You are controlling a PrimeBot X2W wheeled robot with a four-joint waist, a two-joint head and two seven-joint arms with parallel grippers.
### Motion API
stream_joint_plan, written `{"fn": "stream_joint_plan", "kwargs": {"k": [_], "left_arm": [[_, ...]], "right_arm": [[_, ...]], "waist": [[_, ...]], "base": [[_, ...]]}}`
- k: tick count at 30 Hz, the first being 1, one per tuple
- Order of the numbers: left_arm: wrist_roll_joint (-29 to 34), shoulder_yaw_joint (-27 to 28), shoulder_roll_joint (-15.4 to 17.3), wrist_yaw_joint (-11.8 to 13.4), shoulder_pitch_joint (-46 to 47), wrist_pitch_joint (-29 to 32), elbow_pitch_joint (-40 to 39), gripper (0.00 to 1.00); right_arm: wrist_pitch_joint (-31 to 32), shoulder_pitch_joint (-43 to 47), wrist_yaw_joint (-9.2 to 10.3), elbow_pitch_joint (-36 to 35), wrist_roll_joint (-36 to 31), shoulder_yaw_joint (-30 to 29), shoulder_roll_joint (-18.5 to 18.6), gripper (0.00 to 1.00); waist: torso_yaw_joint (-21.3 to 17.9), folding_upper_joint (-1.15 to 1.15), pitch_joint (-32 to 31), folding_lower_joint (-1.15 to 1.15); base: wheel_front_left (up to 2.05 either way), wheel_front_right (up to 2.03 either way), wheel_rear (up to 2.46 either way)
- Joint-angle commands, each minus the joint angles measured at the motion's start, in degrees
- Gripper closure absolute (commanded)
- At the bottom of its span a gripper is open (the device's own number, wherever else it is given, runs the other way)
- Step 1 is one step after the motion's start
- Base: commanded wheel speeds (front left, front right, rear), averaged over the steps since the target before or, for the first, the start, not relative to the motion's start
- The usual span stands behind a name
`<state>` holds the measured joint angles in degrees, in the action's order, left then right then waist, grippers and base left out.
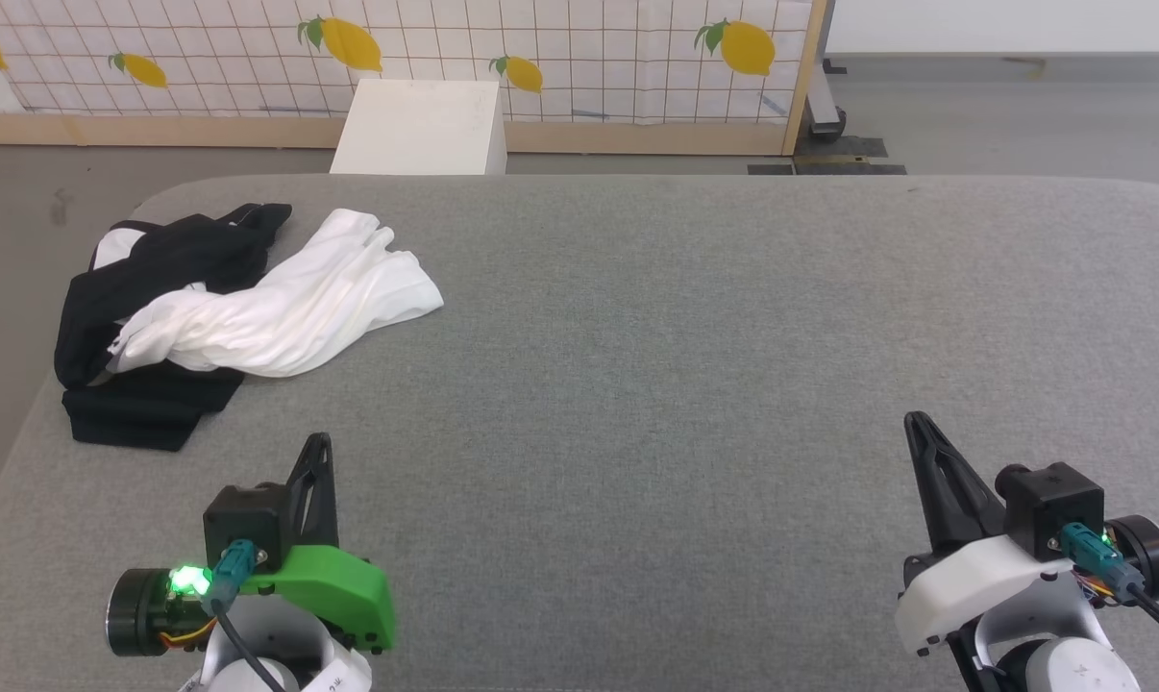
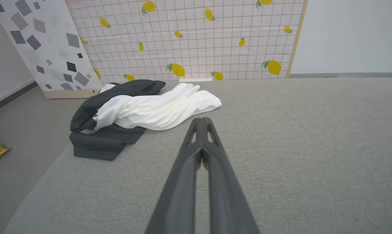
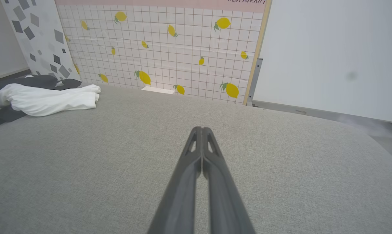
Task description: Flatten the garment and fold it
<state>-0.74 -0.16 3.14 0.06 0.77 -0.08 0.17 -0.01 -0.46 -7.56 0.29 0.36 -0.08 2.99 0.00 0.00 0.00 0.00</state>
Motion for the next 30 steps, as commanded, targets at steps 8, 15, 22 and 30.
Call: {"fn": "stream_joint_plan", "kwargs": {"k": [8, 15, 22, 30], "left_arm": [[0.7, 0.2, -0.3, -0.1, -0.8, 0.1, -0.2, 1.0], [0.7, 0.2, -0.3, -0.1, -0.8, 0.1, -0.2, 1.0], [0.7, 0.2, -0.3, -0.1, -0.8, 0.1, -0.2, 1.0], [0.7, 0.2, -0.3, -0.1, -0.8, 0.1, -0.2, 1.0]], "right_arm": [[0.0, 0.5, 0.08, -0.3, -0.4, 0.1, -0.1, 1.0], [0.0, 0.5, 0.08, -0.3, -0.4, 0.1, -0.1, 1.0], [0.0, 0.5, 0.08, -0.3, -0.4, 0.1, -0.1, 1.0], [0.0, 0.5, 0.08, -0.3, -0.4, 0.1, -0.1, 1.0]], "waist": [[0.0, 0.0, 0.0, 0.0], [0.0, 0.0, 0.0, 0.0], [0.0, 0.0, 0.0, 0.0], [0.0, 0.0, 0.0, 0.0]], "base": [[0.0, 0.0, 0.0], [0.0, 0.0, 0.0], [0.0, 0.0, 0.0], [0.0, 0.0, 0.0]]}}
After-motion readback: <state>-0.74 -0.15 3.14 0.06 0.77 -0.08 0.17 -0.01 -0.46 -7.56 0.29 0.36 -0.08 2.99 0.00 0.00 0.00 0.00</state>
